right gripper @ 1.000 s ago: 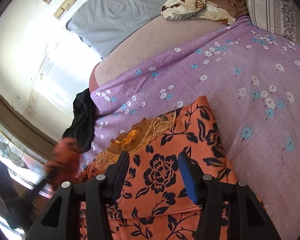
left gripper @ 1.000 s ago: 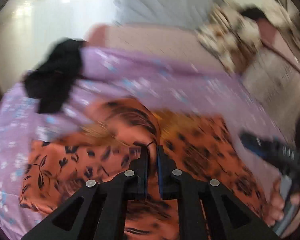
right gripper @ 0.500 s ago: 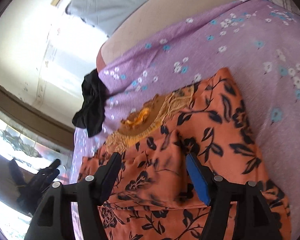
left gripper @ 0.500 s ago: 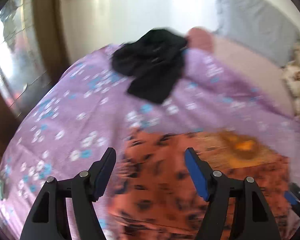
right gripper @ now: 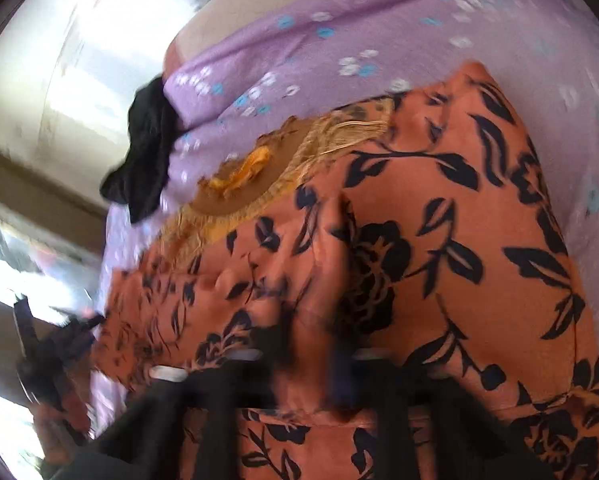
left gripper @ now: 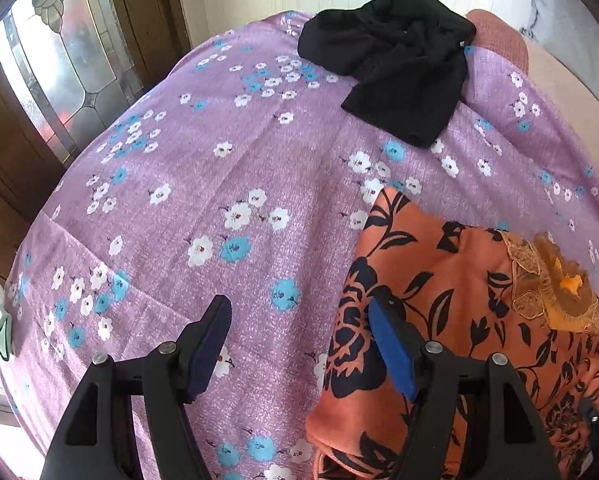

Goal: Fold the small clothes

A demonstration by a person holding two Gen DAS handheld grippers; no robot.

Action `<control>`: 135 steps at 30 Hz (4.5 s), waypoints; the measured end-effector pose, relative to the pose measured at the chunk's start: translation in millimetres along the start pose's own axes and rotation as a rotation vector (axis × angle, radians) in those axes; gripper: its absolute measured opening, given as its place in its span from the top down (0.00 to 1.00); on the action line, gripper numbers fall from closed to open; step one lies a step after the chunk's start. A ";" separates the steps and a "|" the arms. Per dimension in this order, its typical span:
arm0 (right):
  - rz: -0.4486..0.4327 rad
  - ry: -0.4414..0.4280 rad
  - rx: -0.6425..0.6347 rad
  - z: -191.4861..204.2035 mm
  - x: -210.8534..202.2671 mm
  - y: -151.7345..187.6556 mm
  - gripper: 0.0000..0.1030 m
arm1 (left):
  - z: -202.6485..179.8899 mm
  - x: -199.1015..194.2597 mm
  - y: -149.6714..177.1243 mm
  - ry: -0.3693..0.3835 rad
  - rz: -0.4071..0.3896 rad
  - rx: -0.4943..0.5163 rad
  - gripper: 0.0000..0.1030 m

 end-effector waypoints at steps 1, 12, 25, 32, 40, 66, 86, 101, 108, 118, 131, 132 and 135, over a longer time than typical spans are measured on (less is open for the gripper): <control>-0.028 0.011 -0.029 4.0 -6.8 -3.4 0.92 | 0.2 -1.8 -0.8 0.003 -0.002 -0.002 0.30; -0.005 0.170 0.104 -63.8 -19.4 -28.8 0.88 | -49.2 6.6 23.6 -0.020 0.008 0.222 0.30; -0.152 -0.026 0.146 -44.3 -54.3 -58.5 0.80 | -92.5 -22.8 30.7 0.075 -0.089 0.334 0.30; 0.048 0.105 0.137 -52.3 -10.5 -33.3 0.83 | -88.4 0.9 45.9 0.034 -0.003 0.356 0.24; -0.151 0.153 0.067 -61.7 -2.3 -81.1 0.82 | -87.6 5.8 29.6 0.055 -0.045 0.297 0.24; 0.153 0.095 -0.018 -25.7 -3.8 8.3 0.80 | -107.4 -24.9 86.0 0.123 0.024 0.436 0.17; 0.052 0.020 -0.129 11.6 -40.4 19.5 0.79 | -104.4 -65.1 88.7 0.205 -0.062 0.278 0.17; 0.185 -0.038 -0.210 36.7 13.3 38.6 0.78 | -152.1 -46.3 119.7 0.241 0.032 0.478 0.16; 0.211 -0.007 -0.263 43.4 11.2 45.4 0.78 | -146.4 -52.4 117.3 0.292 0.057 0.462 0.15; 0.032 -0.055 -0.238 51.5 -2.3 1.8 0.78 | -60.6 -24.4 61.0 0.060 0.032 0.274 0.16; 0.155 -0.061 -0.289 69.5 12.6 30.6 0.79 | -42.6 -14.6 79.1 0.158 0.097 0.251 0.14; 0.135 -0.062 -0.284 72.8 12.1 26.3 0.79 | -40.1 -14.0 78.4 0.172 0.110 0.226 0.14; 0.109 -0.033 -0.288 81.2 22.9 16.2 0.79 | -38.4 -16.2 77.7 0.182 0.114 0.214 0.14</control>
Point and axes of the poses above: each gripper's, at about its wrist camera, not at the fingertips, and x roughly the way its jaws point, z to its left, y to its underside, the point moved 6 cm from there along x, roughly the way its jaws point, and after that the axes turned 8 degrees about -z, right-handed, at the moved point
